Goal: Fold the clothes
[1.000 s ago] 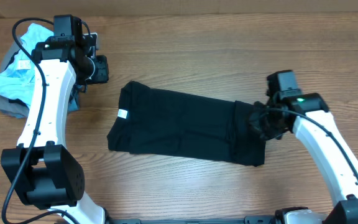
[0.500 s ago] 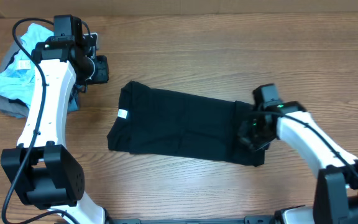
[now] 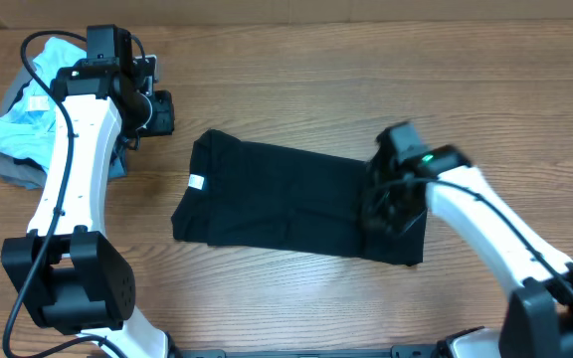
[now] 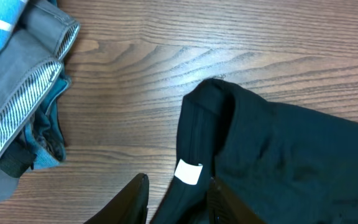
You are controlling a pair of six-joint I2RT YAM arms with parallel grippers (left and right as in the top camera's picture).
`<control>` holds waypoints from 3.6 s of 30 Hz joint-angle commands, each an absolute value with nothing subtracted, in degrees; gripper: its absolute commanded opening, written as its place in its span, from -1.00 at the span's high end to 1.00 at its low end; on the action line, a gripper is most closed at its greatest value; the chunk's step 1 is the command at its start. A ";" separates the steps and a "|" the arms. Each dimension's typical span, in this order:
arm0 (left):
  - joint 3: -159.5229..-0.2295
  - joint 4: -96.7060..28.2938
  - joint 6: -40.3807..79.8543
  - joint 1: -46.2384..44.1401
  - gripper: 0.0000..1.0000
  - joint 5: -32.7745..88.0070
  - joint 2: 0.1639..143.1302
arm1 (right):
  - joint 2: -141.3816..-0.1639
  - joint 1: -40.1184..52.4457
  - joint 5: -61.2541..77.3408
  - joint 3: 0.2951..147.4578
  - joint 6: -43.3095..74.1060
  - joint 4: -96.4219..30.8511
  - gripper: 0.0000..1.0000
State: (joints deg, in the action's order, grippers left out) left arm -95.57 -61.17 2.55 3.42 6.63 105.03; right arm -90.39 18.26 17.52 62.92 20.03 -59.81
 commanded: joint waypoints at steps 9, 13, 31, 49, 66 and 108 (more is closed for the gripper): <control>-96.75 -66.70 0.56 3.62 0.17 17.26 105.19 | -92.55 10.15 9.89 59.96 22.55 -53.74 0.63; -99.68 -73.54 0.56 3.62 0.16 19.33 105.19 | -96.16 13.76 17.10 53.87 22.55 -51.66 0.68; -102.78 -77.71 -1.37 3.62 0.14 19.31 105.19 | -80.66 14.02 16.84 62.02 19.09 -59.35 -0.06; -102.78 -77.08 -3.27 3.36 0.06 19.11 105.21 | -90.61 -16.49 33.04 54.26 6.79 -58.70 -0.49; -102.76 -75.46 -3.25 3.31 0.06 19.14 105.21 | -96.57 -15.92 43.99 37.23 7.03 -37.87 0.03; -102.76 -76.27 -3.27 3.25 0.08 19.16 105.21 | -93.45 10.31 -6.39 67.35 24.12 -59.79 0.92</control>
